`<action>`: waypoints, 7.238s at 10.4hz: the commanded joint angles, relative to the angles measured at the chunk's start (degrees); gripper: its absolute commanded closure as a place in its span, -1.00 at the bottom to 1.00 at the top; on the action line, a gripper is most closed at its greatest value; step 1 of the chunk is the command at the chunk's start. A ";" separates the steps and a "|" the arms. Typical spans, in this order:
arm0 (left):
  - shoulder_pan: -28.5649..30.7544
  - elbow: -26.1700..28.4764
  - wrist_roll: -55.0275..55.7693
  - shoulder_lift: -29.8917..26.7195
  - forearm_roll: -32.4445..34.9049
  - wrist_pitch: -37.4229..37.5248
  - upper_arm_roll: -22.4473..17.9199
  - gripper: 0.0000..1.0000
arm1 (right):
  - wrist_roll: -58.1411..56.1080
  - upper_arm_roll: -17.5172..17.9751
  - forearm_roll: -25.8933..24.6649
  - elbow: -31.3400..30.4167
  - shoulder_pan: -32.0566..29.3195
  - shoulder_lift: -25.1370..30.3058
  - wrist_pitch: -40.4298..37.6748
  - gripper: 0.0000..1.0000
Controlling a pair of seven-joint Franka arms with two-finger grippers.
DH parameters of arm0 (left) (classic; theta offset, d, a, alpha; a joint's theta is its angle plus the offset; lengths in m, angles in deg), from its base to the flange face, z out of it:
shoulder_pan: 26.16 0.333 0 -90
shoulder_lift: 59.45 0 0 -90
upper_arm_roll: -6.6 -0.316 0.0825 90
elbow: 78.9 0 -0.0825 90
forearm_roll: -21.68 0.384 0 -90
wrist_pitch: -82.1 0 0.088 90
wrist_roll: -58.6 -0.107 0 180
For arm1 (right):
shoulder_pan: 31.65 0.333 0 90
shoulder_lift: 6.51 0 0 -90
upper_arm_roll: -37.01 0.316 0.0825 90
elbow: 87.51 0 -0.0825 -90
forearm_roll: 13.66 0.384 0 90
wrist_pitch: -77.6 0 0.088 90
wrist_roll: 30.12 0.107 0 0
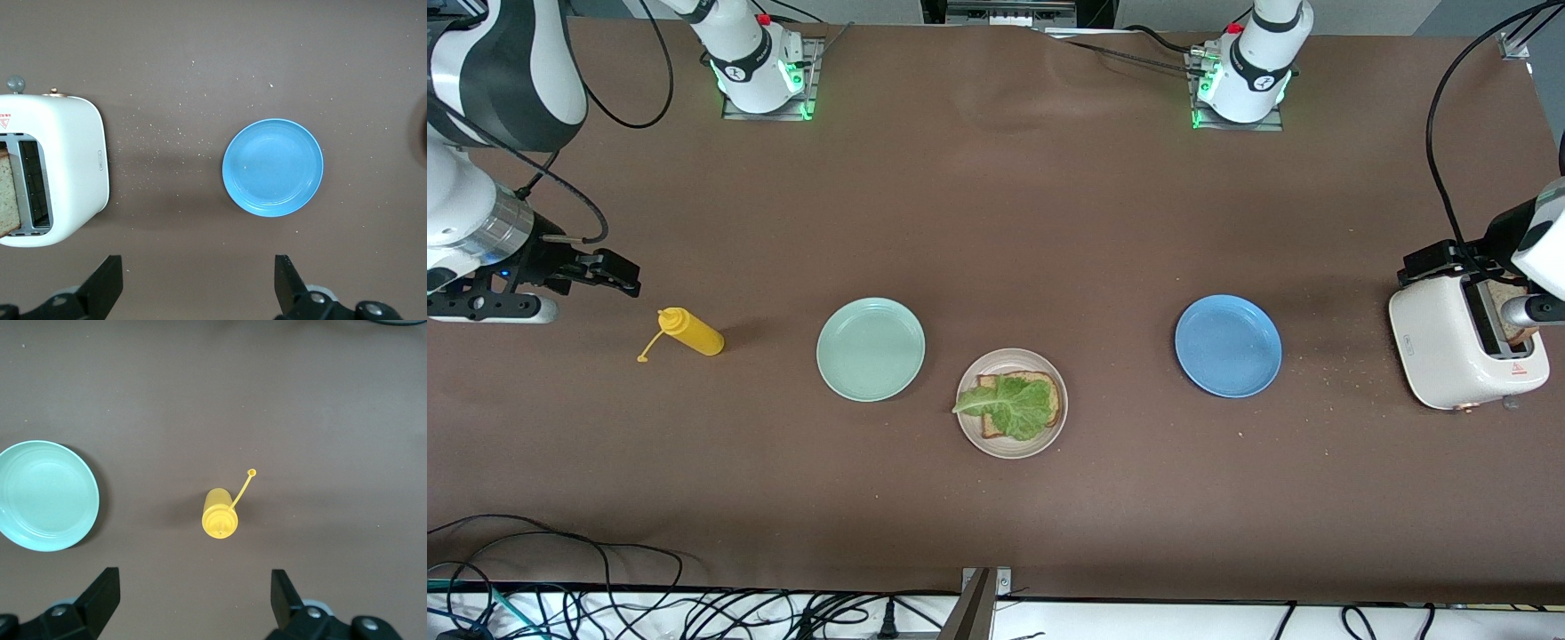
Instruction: Make sandwich on beige plate with both arms
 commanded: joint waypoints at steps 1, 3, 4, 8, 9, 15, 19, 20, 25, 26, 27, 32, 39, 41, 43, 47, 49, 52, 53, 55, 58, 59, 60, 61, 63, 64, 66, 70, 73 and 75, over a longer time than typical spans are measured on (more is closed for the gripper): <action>-0.06 0.10 0.33 -0.32 1.85 -0.19 0.32 -1.00 | -1.76 0.00 -0.89 -1.87 0.39 2.18 0.93 -1.00; -0.06 0.10 0.33 -0.32 1.85 -0.19 0.32 -1.00 | -5.86 -1.74 -0.28 -2.04 0.04 2.18 0.15 -1.00; -0.06 0.10 0.33 -0.32 1.85 -0.19 0.32 -1.00 | -13.03 -4.37 0.08 -1.96 0.04 1.65 0.66 -1.00; -0.06 0.10 0.33 -0.32 1.85 -0.19 0.32 -1.00 | -39.74 -13.69 9.80 -3.62 -0.05 -1.68 3.99 -0.97; -0.06 0.10 0.33 -0.32 1.85 -0.19 0.32 -1.00 | -48.00 -14.84 14.97 -6.06 -0.40 -1.86 6.62 -0.98; -0.06 0.10 0.33 -0.32 1.85 -0.19 0.32 -1.00 | -103.54 -15.21 46.18 -14.88 -8.04 -11.25 12.36 -1.00; -0.06 0.10 0.33 -0.32 1.85 -0.19 0.32 -1.00 | -120.64 -14.94 54.81 -15.05 -9.02 -17.59 11.83 -1.00; -0.06 0.10 0.33 -0.32 1.85 -0.19 0.32 -1.00 | -123.81 -14.59 56.92 -15.05 -8.84 -18.99 11.31 -1.00; -0.06 0.10 0.33 -0.32 1.85 -0.19 0.32 -1.00 | -132.46 -14.24 63.54 -14.79 -7.79 -24.89 8.58 -1.00; -0.06 0.10 0.33 -0.32 1.85 -0.19 0.32 -1.00 | -132.46 -14.06 63.62 -14.61 -7.44 -25.33 8.75 -1.00; -0.06 0.10 0.33 -0.32 1.85 -0.19 0.32 -1.00 | -132.46 -13.02 63.88 -14.52 -7.52 -25.33 8.84 -1.00; -0.06 0.10 0.33 -0.32 1.85 -0.19 0.32 -1.00 | -132.81 -12.13 65.82 -13.56 -6.21 -26.47 9.02 -0.56; 0.12 0.10 0.33 -0.41 1.85 -0.19 0.32 -1.00 | -121.61 -12.92 59.80 -8.04 0.55 -24.55 9.28 1.00; 0.38 0.10 0.33 -0.32 1.85 -0.19 0.32 -1.00 | -108.53 -12.92 51.53 -3.73 4.06 -22.79 9.20 1.00; 0.47 0.01 0.24 -0.41 1.85 -0.19 0.32 -1.00 | -95.79 -12.83 44.15 1.71 8.89 -22.35 9.20 1.00; 0.47 0.10 0.16 -0.32 1.85 -0.19 0.32 -1.00 | -68.62 -12.66 23.60 10.34 21.10 -23.57 9.37 1.00; 0.47 0.10 0.16 -0.32 1.77 -0.19 0.32 -1.00 | -59.38 -12.66 13.93 12.89 26.90 -25.23 9.72 1.00; 0.47 0.10 0.16 -0.41 1.77 -0.19 0.32 -1.00 | -44.27 -12.66 0.38 13.95 36.74 -28.13 10.16 1.00; 0.47 0.10 0.16 -0.32 1.85 -0.19 0.32 -1.00 | -38.91 -12.57 -4.27 15.43 39.73 -29.89 9.81 1.00; 0.56 0.10 0.16 -0.41 1.77 -0.19 0.32 -1.00 | -28.88 -12.74 -15.25 17.64 46.50 -35.06 8.24 1.00; 0.47 0.10 0.16 -0.32 1.85 -0.19 0.32 -1.00 | -25.23 -12.92 -22.76 25.08 50.74 -43.49 0.00 1.00; 0.47 0.10 0.16 -0.32 1.77 -0.19 0.32 -1.00 | -25.23 -12.83 -25.47 28.25 51.62 -46.57 -2.38 1.00; 0.47 0.10 0.16 -0.32 1.77 -0.19 0.32 -1.00 | -25.32 -12.83 -26.98 29.84 52.15 -48.34 -3.71 1.00; 0.47 0.10 0.16 -0.32 1.77 -0.19 0.32 -1.00 | -25.41 -12.74 -28.04 29.95 52.16 -48.62 -3.99 1.00; 0.56 0.01 0.07 -0.41 1.77 -0.19 0.32 -1.00 | -25.32 -12.74 -30.85 30.04 53.55 -49.93 -4.43 1.00; 0.56 0.01 0.07 -0.41 1.77 -0.19 0.32 -1.00 | -25.23 -13.01 -30.95 30.12 53.65 -50.29 -4.43 1.00; 0.64 0.01 0.16 -0.41 1.85 -0.19 0.23 -1.00 | -25.23 -15.01 -31.21 31.69 52.51 -50.56 -3.82 1.00; 0.65 0.01 0.42 -0.41 1.77 -0.19 0.14 -1.00 | -22.95 -17.67 -33.93 35.84 51.90 -55.30 -1.37 1.00; 0.64 0.01 0.33 -0.32 1.77 -0.19 0.14 -1.00 | -21.72 -17.67 -33.94 35.84 51.19 -56.44 1.10 1.00; 0.64 0.10 0.42 -0.32 1.77 -0.19 0.14 -1.00 | -21.10 -17.67 -33.94 35.84 51.19 -56.53 1.29 1.00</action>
